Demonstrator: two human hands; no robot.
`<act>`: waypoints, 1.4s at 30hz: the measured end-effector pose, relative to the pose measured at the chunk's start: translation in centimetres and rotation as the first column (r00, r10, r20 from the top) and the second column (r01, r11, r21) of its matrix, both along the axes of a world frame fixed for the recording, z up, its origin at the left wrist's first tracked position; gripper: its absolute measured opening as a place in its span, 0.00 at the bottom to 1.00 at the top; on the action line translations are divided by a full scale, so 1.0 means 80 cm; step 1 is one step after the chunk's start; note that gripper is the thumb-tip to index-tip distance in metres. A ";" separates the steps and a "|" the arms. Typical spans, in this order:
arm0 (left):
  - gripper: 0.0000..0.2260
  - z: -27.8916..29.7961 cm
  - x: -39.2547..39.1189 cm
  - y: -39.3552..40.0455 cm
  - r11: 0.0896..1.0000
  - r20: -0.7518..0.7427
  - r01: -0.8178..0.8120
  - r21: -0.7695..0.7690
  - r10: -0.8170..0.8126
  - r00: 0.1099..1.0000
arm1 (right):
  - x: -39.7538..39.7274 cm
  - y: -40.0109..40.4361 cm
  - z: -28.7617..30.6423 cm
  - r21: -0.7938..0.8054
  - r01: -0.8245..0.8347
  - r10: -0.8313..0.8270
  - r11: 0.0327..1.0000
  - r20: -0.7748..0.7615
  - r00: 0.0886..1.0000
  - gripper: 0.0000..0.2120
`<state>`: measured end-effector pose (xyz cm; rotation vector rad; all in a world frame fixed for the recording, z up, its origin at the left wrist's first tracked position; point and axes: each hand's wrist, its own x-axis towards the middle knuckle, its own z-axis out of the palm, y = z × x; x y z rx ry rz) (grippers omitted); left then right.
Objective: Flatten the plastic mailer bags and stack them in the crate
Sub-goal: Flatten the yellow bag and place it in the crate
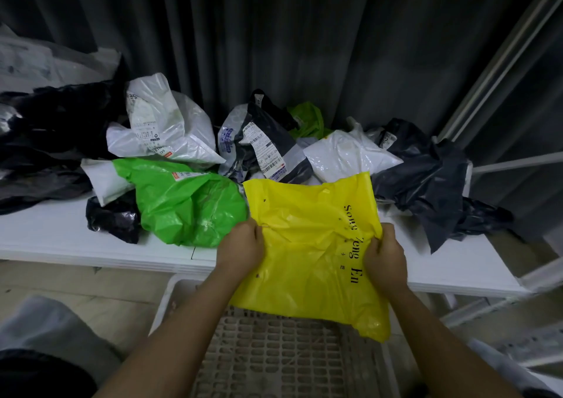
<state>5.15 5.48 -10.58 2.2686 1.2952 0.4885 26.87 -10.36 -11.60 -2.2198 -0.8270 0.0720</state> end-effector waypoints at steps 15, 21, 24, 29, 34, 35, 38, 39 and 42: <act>0.09 -0.006 -0.016 -0.015 0.999 0.036 -0.002 -0.054 0.004 0.999 | -0.022 0.033 0.014 0.002 0.004 -0.004 1.000 0.329 0.944 0.35; 0.07 -0.002 -0.012 -0.016 1.000 0.072 0.008 -0.024 -0.006 0.997 | -0.067 0.129 0.060 -0.208 -0.477 0.520 0.854 0.387 0.762 0.26; 0.08 -0.002 -0.019 -0.015 1.000 0.072 0.018 0.006 -0.018 0.997 | -0.056 0.168 0.054 -0.310 -0.513 0.574 0.801 0.152 0.804 0.22; 0.10 0.004 -0.028 -0.015 0.991 -0.073 0.027 0.134 -0.017 0.997 | -0.045 0.177 0.056 -0.076 -0.479 0.485 0.874 0.171 0.857 0.10; 0.08 0.009 -0.034 -0.013 0.997 -0.238 0.006 0.081 0.013 0.971 | -0.033 0.187 0.059 -0.040 -0.312 0.311 0.949 0.260 0.914 0.10; 0.07 0.011 -0.035 -0.014 0.995 -0.284 -0.024 0.094 0.050 0.957 | -0.032 0.189 0.058 -0.048 -0.306 0.307 0.951 0.284 0.909 0.10; 0.15 0.013 -0.028 -0.019 0.908 -0.292 -0.052 0.416 0.188 0.938 | -0.031 0.193 0.050 -0.102 -0.329 0.343 0.939 0.362 0.867 0.11; 0.19 0.013 -0.021 -0.022 0.851 -0.211 -0.014 0.525 0.146 0.966 | -0.031 0.194 0.049 -0.123 -0.340 0.361 0.932 0.370 0.856 0.11; 0.24 0.008 0.014 -0.031 0.759 -0.293 0.325 0.564 -0.184 0.938 | -0.037 0.194 0.054 -0.148 -0.300 0.335 0.942 0.419 0.844 0.12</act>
